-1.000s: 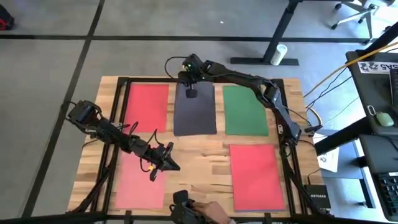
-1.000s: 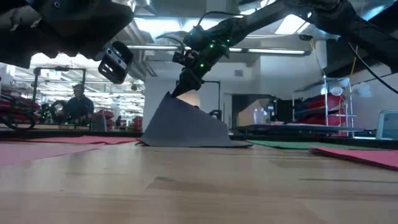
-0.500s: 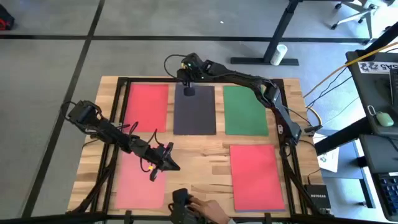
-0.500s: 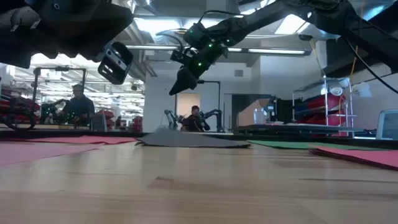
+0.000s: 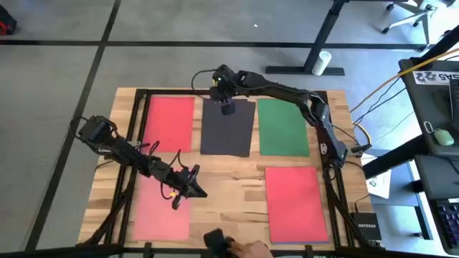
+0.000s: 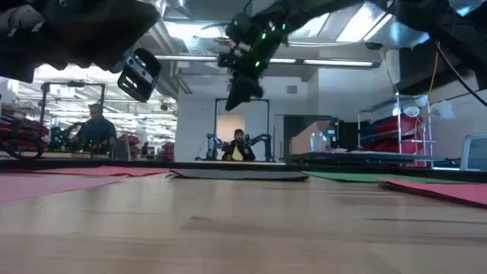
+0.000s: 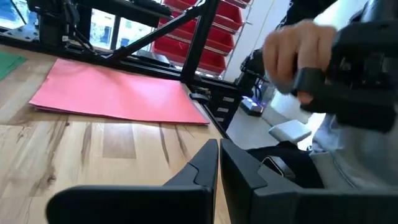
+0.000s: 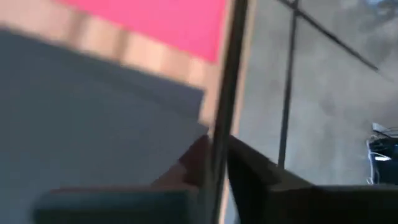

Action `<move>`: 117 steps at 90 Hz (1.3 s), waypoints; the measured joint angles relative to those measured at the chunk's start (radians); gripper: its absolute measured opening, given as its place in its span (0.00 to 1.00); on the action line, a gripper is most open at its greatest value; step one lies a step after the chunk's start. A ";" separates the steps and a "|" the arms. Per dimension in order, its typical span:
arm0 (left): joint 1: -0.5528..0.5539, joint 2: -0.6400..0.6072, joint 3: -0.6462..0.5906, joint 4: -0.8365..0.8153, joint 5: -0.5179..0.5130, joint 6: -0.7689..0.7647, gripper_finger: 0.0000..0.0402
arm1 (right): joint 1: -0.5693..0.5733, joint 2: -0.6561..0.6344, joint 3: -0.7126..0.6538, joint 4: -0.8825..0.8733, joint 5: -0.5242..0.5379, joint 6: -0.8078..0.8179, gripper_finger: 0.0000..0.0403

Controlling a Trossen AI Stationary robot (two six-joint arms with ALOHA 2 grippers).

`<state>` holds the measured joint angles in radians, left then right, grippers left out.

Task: Organize paper
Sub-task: Stack the black paper on the black paper at the top center of the table

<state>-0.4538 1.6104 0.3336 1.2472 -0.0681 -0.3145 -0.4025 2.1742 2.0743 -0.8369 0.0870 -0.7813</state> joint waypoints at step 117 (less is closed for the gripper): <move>0.682 -0.163 0.135 -0.681 -0.107 -0.346 0.00 | -0.158 -0.246 -0.784 0.150 -0.034 0.572 0.00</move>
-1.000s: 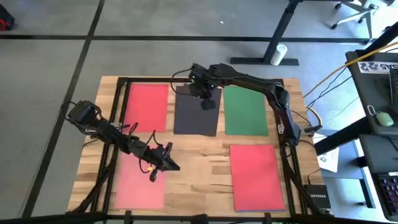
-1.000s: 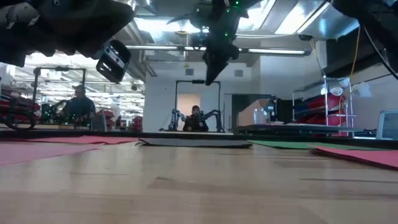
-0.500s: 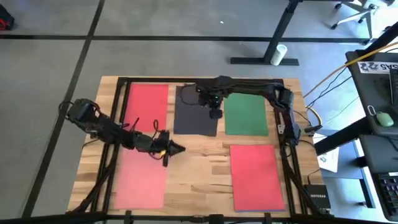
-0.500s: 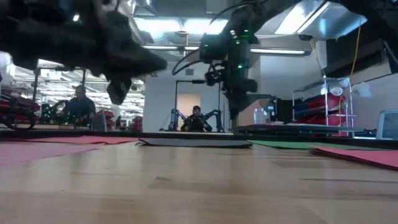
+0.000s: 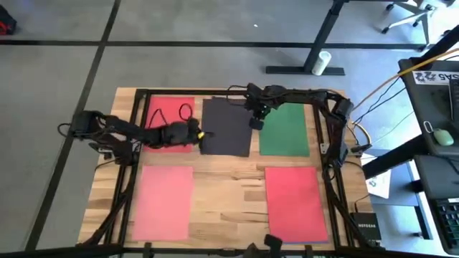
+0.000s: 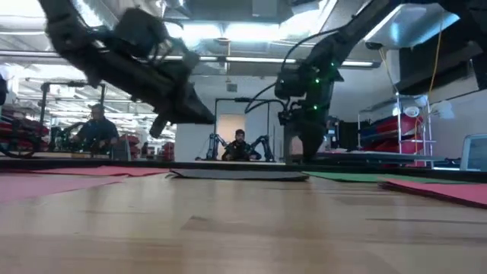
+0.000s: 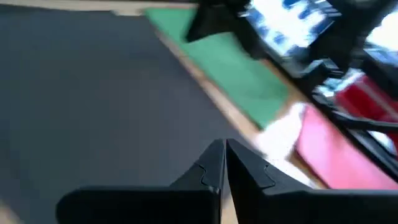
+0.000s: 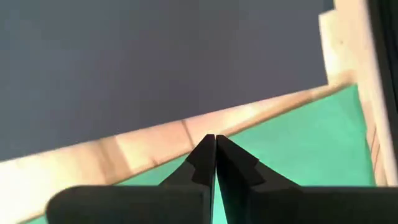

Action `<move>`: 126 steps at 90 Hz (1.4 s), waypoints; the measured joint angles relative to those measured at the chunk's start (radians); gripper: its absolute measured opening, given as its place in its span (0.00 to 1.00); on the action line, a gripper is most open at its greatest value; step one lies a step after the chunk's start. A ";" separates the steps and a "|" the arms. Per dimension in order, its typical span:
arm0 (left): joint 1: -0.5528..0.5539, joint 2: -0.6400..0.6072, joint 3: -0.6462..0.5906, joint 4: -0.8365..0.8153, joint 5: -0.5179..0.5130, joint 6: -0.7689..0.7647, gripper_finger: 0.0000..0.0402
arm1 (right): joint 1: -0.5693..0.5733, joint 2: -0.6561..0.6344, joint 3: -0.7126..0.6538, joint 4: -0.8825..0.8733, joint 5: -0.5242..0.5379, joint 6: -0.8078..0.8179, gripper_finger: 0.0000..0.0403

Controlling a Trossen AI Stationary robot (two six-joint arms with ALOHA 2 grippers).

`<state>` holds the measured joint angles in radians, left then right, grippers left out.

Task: Organize paper
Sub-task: Stack the black paper on the black paper at the top center of the table

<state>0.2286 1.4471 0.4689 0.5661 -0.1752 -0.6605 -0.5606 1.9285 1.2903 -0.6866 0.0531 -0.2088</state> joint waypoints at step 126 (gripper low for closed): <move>0.454 0.294 0.257 -0.444 0.106 0.139 0.00 | -0.077 0.057 0.000 0.078 -0.012 0.110 0.00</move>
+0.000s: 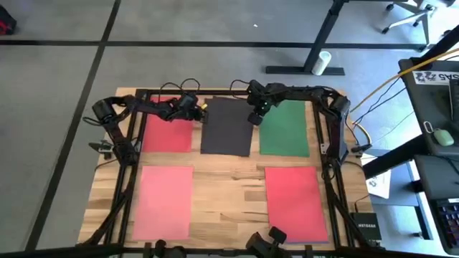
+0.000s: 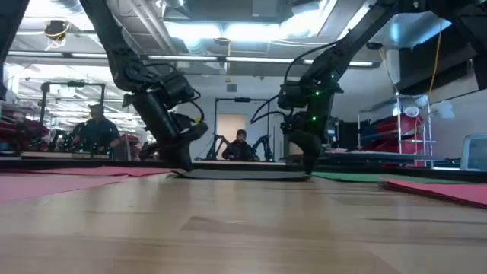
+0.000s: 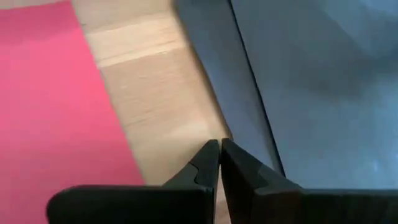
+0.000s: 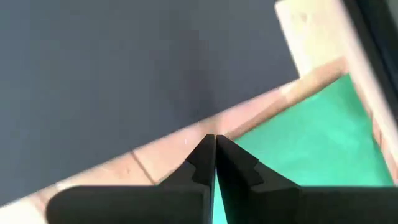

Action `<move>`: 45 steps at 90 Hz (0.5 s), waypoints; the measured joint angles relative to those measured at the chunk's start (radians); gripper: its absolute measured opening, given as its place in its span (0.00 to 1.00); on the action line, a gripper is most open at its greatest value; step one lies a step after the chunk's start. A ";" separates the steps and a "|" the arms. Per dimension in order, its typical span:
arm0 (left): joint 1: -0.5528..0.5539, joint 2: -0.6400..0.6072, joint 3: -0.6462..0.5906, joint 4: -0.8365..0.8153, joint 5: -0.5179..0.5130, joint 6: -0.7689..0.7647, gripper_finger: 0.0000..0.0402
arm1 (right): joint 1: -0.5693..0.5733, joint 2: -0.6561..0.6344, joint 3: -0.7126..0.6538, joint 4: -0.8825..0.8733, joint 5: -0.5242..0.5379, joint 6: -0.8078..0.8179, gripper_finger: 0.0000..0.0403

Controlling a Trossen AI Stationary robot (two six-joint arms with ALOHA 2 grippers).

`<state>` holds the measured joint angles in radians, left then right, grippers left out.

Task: Organize paper
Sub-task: Stack the black paper on the black paper at the top center of the table

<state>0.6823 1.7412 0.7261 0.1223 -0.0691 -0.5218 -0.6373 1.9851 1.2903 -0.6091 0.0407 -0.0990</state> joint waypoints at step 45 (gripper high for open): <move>0.031 0.003 0.015 -0.001 -0.046 0.017 0.00 | 0.002 0.055 0.014 0.026 -0.026 0.009 0.00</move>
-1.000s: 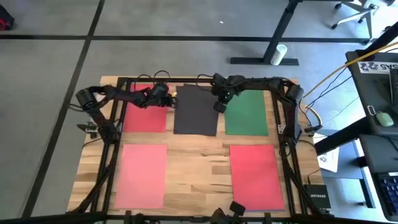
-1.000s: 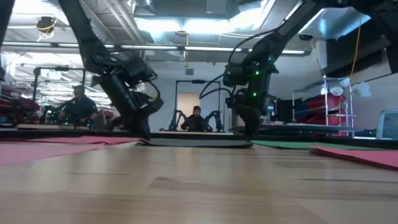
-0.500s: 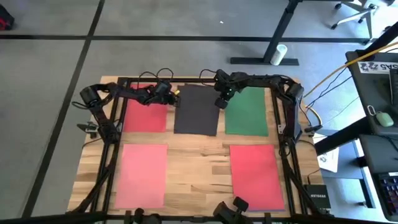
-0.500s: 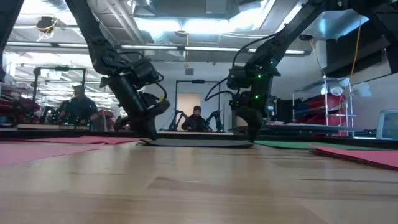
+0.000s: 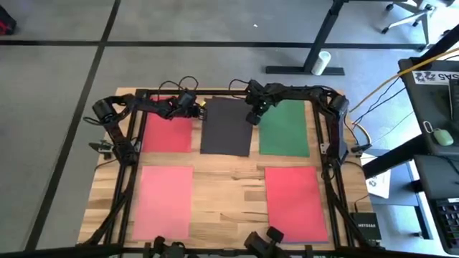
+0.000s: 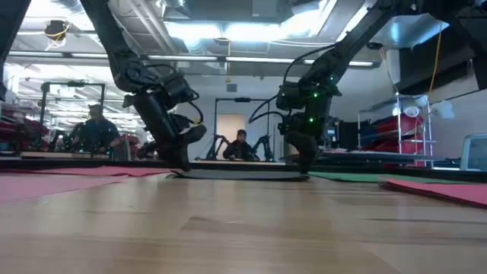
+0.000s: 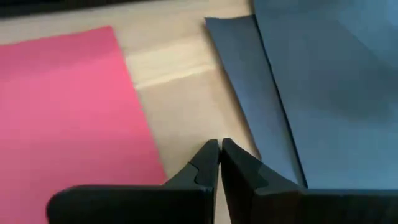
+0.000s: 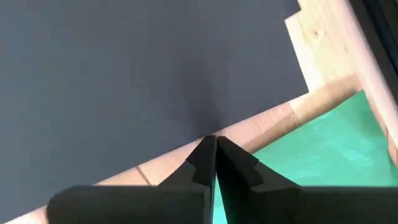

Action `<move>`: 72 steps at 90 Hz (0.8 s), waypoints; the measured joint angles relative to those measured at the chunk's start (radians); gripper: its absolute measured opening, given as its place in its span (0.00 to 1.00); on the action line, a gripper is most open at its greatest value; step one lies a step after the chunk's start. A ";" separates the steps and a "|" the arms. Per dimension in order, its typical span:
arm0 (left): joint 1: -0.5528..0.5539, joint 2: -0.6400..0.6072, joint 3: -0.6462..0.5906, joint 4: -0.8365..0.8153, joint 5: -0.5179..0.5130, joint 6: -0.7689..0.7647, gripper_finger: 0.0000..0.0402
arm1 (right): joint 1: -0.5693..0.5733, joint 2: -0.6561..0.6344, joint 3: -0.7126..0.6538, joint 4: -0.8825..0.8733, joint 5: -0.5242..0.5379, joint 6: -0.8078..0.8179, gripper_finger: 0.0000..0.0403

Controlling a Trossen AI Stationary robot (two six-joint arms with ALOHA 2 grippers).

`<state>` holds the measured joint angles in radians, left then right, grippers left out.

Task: Organize paper
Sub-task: Stack the black paper on the black paper at the top center of the table

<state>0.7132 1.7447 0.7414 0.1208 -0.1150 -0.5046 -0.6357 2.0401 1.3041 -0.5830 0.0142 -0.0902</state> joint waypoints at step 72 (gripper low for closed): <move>0.001 0.046 0.002 0.064 0.026 -0.005 0.00 | -0.002 0.006 0.018 0.070 -0.076 -0.039 0.00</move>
<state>0.7139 1.7908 0.7437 0.1852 -0.0887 -0.5095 -0.6376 2.0464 1.3220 -0.5126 -0.0621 -0.1288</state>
